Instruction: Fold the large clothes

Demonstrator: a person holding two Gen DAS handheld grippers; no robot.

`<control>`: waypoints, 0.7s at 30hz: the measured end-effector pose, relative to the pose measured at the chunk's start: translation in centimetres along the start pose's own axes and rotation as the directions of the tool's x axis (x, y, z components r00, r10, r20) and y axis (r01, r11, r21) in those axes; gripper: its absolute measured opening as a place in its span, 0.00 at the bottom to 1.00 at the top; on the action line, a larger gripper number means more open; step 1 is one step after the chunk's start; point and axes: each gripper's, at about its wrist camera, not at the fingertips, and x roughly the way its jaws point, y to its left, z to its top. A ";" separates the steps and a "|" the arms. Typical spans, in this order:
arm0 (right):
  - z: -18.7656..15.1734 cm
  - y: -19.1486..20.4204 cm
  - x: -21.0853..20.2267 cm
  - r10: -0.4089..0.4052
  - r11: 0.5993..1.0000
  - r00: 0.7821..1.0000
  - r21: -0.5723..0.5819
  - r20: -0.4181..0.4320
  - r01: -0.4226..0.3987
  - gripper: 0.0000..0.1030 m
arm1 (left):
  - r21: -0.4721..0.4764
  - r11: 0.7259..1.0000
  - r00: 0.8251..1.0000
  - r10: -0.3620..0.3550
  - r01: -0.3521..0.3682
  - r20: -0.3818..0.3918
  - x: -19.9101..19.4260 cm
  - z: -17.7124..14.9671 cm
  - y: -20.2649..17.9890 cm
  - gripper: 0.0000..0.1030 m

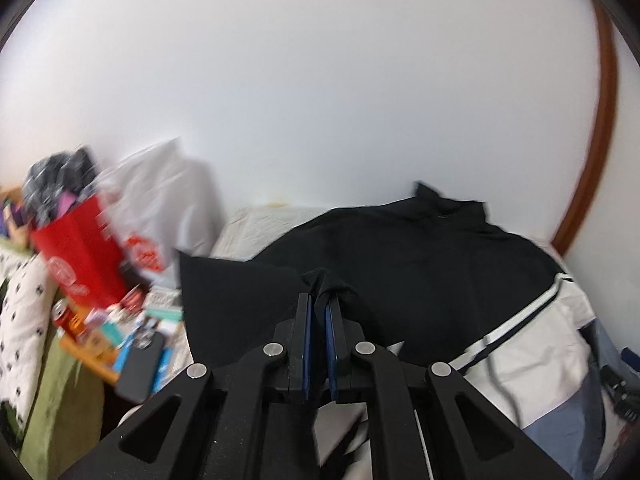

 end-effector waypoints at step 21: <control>-3.2 -7.4 3.6 -0.026 0.999 0.998 0.029 -0.054 0.027 0.79 | 0.133 0.978 0.965 -0.124 0.157 -0.230 9.8 -2.7 -15.7 0.14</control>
